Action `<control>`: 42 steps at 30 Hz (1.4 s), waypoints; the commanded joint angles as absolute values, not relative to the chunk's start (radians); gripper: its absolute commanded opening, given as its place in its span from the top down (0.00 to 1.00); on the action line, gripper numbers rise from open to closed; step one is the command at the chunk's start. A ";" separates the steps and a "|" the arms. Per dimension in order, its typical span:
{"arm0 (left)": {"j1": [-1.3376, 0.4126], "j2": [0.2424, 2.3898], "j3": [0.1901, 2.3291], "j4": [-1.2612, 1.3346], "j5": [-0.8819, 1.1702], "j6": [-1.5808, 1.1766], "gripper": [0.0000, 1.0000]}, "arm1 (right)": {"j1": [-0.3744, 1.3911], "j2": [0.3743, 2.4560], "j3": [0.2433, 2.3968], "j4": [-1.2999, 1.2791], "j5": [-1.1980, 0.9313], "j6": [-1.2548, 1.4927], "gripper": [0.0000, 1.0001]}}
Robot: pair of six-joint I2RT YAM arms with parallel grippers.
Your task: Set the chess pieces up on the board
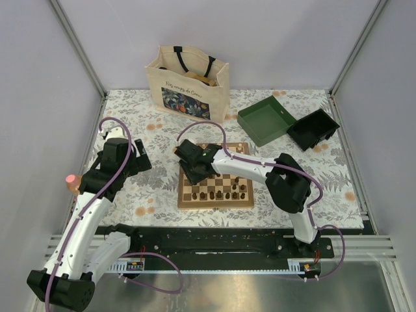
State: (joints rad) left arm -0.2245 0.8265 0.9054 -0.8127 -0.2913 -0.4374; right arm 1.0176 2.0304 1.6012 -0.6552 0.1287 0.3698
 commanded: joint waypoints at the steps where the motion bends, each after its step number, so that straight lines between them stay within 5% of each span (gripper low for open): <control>1: -0.218 0.818 0.897 -0.769 -0.279 -0.426 0.01 | 1.011 2.042 1.657 -0.637 0.114 0.364 0.56; 10: -0.216 0.816 0.896 -0.765 -0.279 -0.426 0.01 | 1.011 2.063 1.674 -0.637 0.112 0.356 0.59; 25: -0.215 0.818 0.896 -0.767 -0.272 -0.425 0.01 | 1.012 2.025 1.664 -0.640 0.098 0.348 0.78; 42: -0.199 0.781 0.893 -0.769 -0.318 -0.439 0.01 | 1.083 1.994 1.663 -0.643 0.060 0.364 0.80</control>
